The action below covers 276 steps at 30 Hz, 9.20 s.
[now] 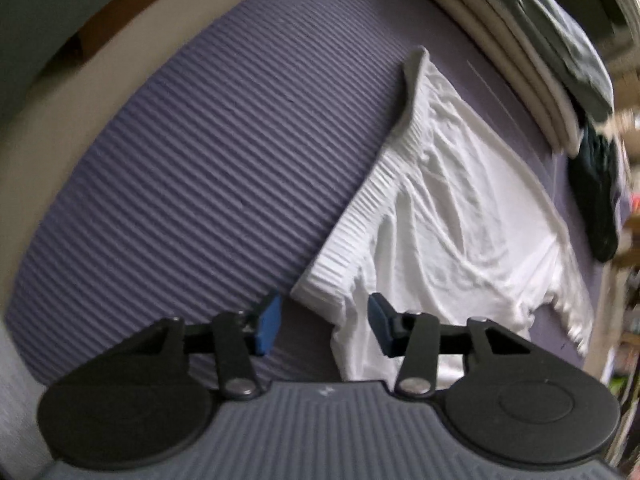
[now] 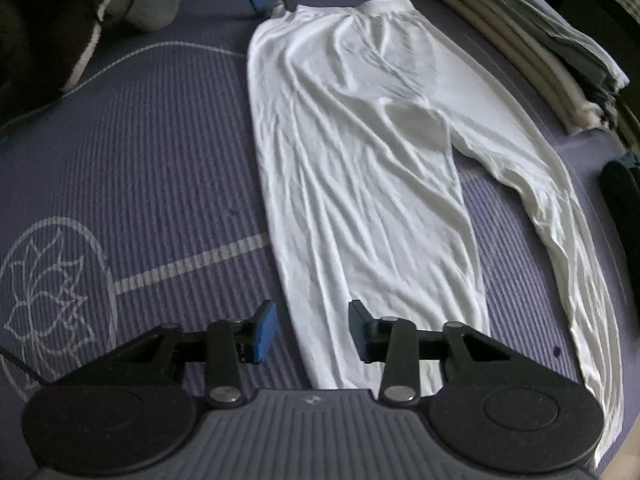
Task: Fold clothes
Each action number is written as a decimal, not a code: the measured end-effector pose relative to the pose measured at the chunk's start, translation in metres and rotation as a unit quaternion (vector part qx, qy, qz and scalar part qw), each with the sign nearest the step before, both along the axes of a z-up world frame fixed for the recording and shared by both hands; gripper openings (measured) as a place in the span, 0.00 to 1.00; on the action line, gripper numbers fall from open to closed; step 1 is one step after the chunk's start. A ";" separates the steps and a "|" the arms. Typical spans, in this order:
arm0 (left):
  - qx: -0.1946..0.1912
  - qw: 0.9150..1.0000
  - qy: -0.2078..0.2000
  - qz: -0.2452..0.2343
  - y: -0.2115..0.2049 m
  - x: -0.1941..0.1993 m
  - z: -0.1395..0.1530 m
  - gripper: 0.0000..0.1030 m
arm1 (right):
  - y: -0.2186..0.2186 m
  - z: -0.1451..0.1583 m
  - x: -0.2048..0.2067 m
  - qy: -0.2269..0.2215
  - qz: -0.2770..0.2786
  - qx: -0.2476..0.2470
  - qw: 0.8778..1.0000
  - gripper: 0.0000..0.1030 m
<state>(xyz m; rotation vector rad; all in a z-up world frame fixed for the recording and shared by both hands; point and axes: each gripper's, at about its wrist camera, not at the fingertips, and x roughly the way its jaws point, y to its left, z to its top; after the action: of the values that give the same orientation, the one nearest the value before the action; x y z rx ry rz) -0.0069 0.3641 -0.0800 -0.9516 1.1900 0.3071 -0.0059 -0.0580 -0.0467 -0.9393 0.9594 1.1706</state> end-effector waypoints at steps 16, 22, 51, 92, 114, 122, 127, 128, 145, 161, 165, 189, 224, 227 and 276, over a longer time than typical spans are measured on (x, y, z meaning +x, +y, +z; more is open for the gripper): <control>0.148 0.989 0.015 -0.022 -0.019 0.007 0.022 0.07 | 0.006 -0.010 -0.001 0.025 0.032 -0.019 0.999 0.00; 0.223 0.969 0.055 -0.088 -0.039 0.018 0.026 0.08 | 0.003 -0.006 -0.005 0.090 0.036 -0.023 0.995 0.00; 0.341 0.795 -0.147 -0.480 -0.262 0.116 0.027 0.76 | -0.159 -0.007 0.179 -0.129 -0.235 0.002 0.963 0.23; 0.173 0.759 -0.179 -0.602 -0.317 0.194 0.006 0.04 | -0.210 -0.013 0.252 -0.079 -0.271 -0.059 0.958 0.00; 0.302 0.785 -0.191 -0.506 -0.278 0.268 0.005 0.60 | -0.221 -0.025 0.333 -0.120 -0.517 0.105 0.841 0.17; 0.309 0.787 -0.208 -0.492 -0.277 0.274 0.000 0.58 | -0.217 -0.023 0.326 -0.117 -0.499 0.105 0.852 0.00; 0.325 0.799 -0.212 -0.459 -0.271 0.279 -0.001 0.56 | -0.214 -0.027 0.319 -0.159 -0.504 0.113 0.841 0.00; 0.329 0.801 -0.214 -0.453 -0.271 0.280 -0.002 0.56 | -0.214 -0.027 0.318 -0.165 -0.505 0.113 0.839 0.00; 0.377 0.797 -0.245 -0.403 -0.304 0.264 0.009 0.73 | -0.169 -0.011 0.309 -0.125 -0.400 0.188 0.888 0.28; 0.340 0.774 -0.243 -0.476 -0.333 0.238 -0.007 0.80 | -0.109 -0.028 0.309 -0.083 -0.315 0.174 0.929 0.00; 0.328 0.782 -0.244 -0.472 -0.331 0.238 -0.009 0.81 | -0.110 -0.032 0.308 -0.126 -0.348 0.183 0.911 0.00; 0.369 0.867 -0.184 -0.278 -0.207 0.272 -0.016 0.82 | -0.246 -0.020 0.324 -0.171 -0.582 0.192 0.771 0.41; 0.324 0.837 -0.221 -0.382 -0.253 0.241 -0.004 0.85 | -0.218 0.000 0.293 -0.151 -0.496 0.136 0.844 0.33; 0.319 0.831 -0.224 -0.397 -0.264 0.236 -0.002 0.85 | -0.232 0.000 0.286 -0.127 -0.514 0.118 0.840 0.33; 0.372 0.880 -0.157 -0.251 -0.097 0.209 -0.011 0.90 | -0.015 -0.021 0.223 -0.029 -0.299 0.174 0.938 0.32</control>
<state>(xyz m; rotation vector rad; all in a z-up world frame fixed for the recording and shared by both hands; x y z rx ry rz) 0.2019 0.2670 -0.0910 0.0021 0.8605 0.1552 0.2169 -0.0733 -0.0674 -0.3509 0.8670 0.7479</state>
